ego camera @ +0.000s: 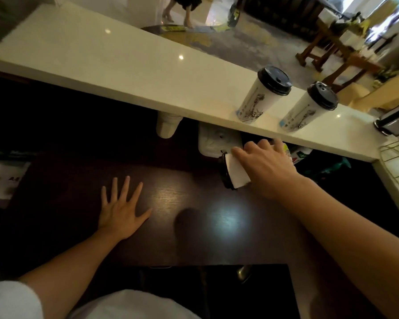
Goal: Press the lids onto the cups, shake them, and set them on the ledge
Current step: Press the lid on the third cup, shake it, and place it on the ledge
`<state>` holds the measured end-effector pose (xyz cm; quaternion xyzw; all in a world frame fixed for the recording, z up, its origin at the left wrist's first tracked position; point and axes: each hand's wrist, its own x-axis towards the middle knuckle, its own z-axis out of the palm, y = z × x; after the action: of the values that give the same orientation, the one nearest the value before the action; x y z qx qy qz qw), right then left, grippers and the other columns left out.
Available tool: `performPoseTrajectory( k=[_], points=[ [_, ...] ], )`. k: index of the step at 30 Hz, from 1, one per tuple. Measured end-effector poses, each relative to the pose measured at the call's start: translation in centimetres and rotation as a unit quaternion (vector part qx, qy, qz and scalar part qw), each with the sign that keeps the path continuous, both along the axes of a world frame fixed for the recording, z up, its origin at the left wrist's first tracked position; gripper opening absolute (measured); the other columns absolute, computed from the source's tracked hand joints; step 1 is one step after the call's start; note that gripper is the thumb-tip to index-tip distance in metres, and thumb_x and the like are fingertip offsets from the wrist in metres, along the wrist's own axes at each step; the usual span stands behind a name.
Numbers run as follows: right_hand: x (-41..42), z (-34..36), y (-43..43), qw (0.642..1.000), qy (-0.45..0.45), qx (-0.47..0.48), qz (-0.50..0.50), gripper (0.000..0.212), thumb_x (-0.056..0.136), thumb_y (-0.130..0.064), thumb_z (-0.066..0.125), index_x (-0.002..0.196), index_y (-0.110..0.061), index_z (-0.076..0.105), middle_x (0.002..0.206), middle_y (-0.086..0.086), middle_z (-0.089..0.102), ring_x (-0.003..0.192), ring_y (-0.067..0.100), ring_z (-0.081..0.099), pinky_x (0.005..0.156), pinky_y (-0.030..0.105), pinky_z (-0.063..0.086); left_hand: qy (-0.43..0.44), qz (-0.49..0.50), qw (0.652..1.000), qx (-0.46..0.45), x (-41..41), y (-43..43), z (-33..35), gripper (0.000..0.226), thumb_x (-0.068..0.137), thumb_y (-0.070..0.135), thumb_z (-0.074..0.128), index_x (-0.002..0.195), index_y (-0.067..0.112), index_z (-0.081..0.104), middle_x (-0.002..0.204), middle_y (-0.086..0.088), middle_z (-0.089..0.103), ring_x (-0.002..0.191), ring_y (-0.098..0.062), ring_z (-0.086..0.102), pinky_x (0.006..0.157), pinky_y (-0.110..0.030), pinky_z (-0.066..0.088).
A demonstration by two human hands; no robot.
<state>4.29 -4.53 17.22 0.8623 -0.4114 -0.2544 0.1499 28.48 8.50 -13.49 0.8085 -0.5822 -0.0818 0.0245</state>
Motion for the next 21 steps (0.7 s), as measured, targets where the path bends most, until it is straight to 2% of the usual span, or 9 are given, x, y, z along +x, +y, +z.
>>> performPoseTrajectory(
  k=[3, 7, 9, 12, 17, 19, 21],
  points=[
    [2.2, 0.4, 0.9, 0.995, 0.098, -0.018, 0.032, 0.065, 0.085, -0.029, 0.072, 0.144, -0.019, 0.044, 0.138, 0.011, 0.053, 0.132, 0.039, 0.045, 0.116, 0.064, 0.021, -0.001, 0.002, 1.0, -0.003, -0.1, 0.1, 0.2, 0.093, 0.077, 0.086, 0.009, 0.153, 0.033, 0.011, 0.163, -0.009, 0.005, 0.149, -0.037, -0.003, 0.116, -0.059, -0.003],
    [4.5, -2.3, 3.0, 0.975, 0.204, -0.037, 0.081, 0.063, 0.095, -0.033, 0.057, 0.149, -0.008, 0.039, 0.148, 0.022, 0.046, 0.141, 0.046, 0.036, 0.119, 0.068, 0.014, -0.003, 0.004, 1.0, -0.003, -0.1, 0.1, 0.4, 0.094, 0.075, 0.086, 0.007, 0.153, 0.033, 0.011, 0.163, -0.009, 0.006, 0.149, -0.036, -0.002, 0.116, -0.058, -0.004],
    [5.3, -3.8, 3.8, 0.968, 0.229, -0.037, 0.092, 0.061, 0.1, -0.036, 0.05, 0.151, -0.005, 0.037, 0.15, 0.024, 0.044, 0.143, 0.048, 0.033, 0.119, 0.07, 0.013, -0.006, 0.003, 1.0, -0.01, -0.1, 0.1, 0.4, 0.094, 0.076, 0.086, 0.01, 0.152, 0.031, 0.018, 0.163, -0.01, 0.013, 0.149, -0.038, 0.004, 0.116, -0.059, -0.001],
    [6.0, -4.6, 4.2, 0.965, 0.24, -0.038, 0.103, 0.062, 0.101, -0.036, 0.049, 0.152, -0.004, 0.036, 0.151, 0.025, 0.043, 0.144, 0.049, 0.032, 0.119, 0.07, 0.013, -0.003, 0.0, 1.0, -0.014, -0.2, 0.0, 0.2, 0.092, 0.078, 0.085, 0.016, 0.151, 0.03, 0.024, 0.161, -0.012, 0.018, 0.148, -0.04, 0.01, 0.115, -0.06, 0.003],
    [5.1, -1.9, 3.2, 0.979, 0.171, -0.037, 0.104, 0.07, 0.092, -0.033, 0.061, 0.153, -0.011, 0.033, 0.149, 0.02, 0.044, 0.141, 0.045, 0.037, 0.118, 0.067, 0.017, -0.007, 0.0, 1.0, -0.007, 0.0, 0.1, 0.0, 0.091, 0.078, 0.085, 0.017, 0.152, 0.031, 0.02, 0.162, -0.012, 0.014, 0.148, -0.04, 0.007, 0.116, -0.061, 0.001],
    [3.7, 0.0, 1.9, 0.994, 0.071, -0.012, 0.085, 0.075, 0.085, -0.032, 0.07, 0.149, -0.019, 0.034, 0.144, 0.011, 0.049, 0.134, 0.038, 0.044, 0.114, 0.061, 0.027, -0.01, -0.001, 1.0, -0.001, 0.1, 0.1, -0.1, 0.091, 0.078, 0.085, 0.017, 0.152, 0.031, 0.018, 0.162, -0.012, 0.012, 0.148, -0.039, 0.005, 0.116, -0.061, 0.0],
    [2.3, 1.8, 0.5, 0.995, -0.081, 0.056, 0.031, 0.084, 0.078, -0.033, 0.079, 0.148, -0.026, 0.034, 0.141, 0.004, 0.051, 0.129, 0.031, 0.048, 0.108, 0.051, 0.037, -0.009, 0.0, 1.0, -0.003, 0.1, 0.0, -0.2, 0.091, 0.079, 0.084, 0.019, 0.152, 0.03, 0.022, 0.161, -0.013, 0.015, 0.148, -0.04, 0.007, 0.115, -0.061, 0.002]
  ],
)
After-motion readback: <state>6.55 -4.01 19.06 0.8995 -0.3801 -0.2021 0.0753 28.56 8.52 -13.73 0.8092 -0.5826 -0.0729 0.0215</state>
